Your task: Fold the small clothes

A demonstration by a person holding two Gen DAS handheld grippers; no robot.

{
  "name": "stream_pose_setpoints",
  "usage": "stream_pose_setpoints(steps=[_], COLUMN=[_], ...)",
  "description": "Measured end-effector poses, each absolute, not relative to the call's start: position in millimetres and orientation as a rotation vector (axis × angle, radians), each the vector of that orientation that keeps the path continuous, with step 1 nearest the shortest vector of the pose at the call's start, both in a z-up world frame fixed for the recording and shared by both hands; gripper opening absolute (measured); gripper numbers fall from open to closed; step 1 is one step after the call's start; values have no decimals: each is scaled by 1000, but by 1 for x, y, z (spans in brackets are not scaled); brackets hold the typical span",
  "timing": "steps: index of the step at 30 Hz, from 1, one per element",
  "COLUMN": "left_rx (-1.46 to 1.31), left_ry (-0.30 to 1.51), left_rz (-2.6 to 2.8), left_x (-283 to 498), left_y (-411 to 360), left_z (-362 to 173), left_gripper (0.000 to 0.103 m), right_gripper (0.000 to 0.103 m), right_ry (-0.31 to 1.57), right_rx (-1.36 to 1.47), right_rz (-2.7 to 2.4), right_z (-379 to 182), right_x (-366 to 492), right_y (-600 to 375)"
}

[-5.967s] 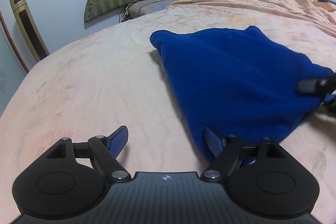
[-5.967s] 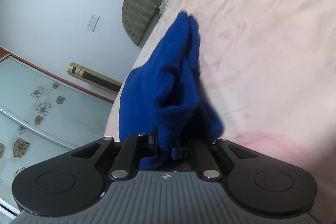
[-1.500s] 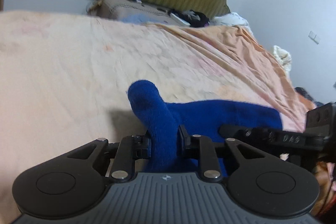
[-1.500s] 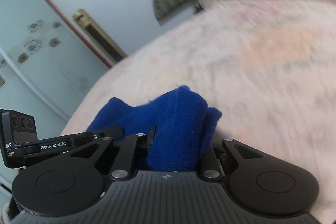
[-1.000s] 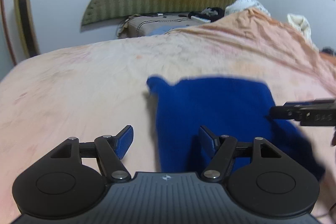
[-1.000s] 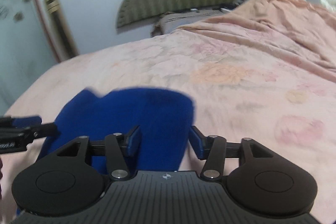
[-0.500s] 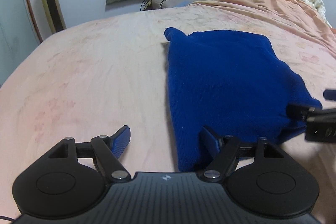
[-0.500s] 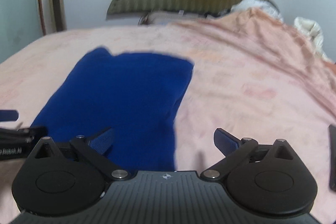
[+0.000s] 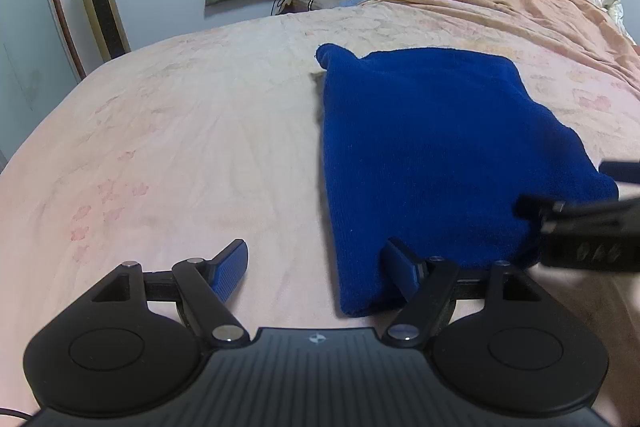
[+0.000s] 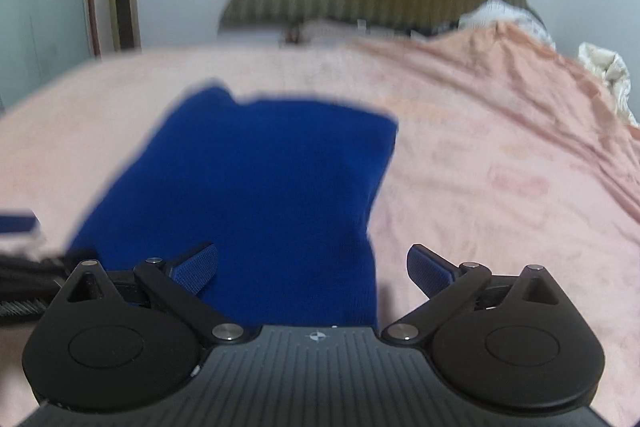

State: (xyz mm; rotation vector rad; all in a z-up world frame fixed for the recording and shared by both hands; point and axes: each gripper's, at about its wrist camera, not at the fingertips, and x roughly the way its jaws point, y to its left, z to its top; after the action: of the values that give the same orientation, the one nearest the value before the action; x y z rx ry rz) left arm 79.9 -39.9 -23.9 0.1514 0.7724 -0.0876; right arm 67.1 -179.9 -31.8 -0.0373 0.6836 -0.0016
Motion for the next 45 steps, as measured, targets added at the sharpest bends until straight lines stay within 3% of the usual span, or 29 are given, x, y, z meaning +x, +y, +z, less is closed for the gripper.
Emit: stream_pose_setpoints(steps=[4, 9, 12, 13, 14, 20, 25, 36, 45], left_rx=[148, 87, 82, 98, 121, 146, 86, 64, 80], left_ry=[774, 712, 727, 734, 726, 676, 745, 723, 658], left_rz=[-90, -112, -150, -149, -147, -174, -186, -180, -200], left_x=[80, 76, 78, 78, 75, 67, 76, 65, 70], left_y=[-38, -34, -37, -39, -41, -45, -41, -36, -41], left_z=[-24, -17, -22, -25, -28, -22, -36, -41, -17], left_gripper=[76, 76, 76, 76, 75, 76, 76, 77, 77], right_gripper=[101, 92, 77, 62, 53, 53, 59, 72, 63], right_ry=[706, 588, 565, 585, 608, 635, 644, 616, 508], right_rx=[-40, -33, -11, -16, -30, -19, 20, -5, -54], right_rz=[-22, -24, 100, 125, 127, 65, 49, 12, 17], right_z=[-43, -26, -25, -30, -36, -46, -52, -57, -38], right_x=[63, 40, 32, 33, 34, 33, 31, 27, 11], right_y=[-179, -183, -177, -173, -171, -180, -185, -185, -172])
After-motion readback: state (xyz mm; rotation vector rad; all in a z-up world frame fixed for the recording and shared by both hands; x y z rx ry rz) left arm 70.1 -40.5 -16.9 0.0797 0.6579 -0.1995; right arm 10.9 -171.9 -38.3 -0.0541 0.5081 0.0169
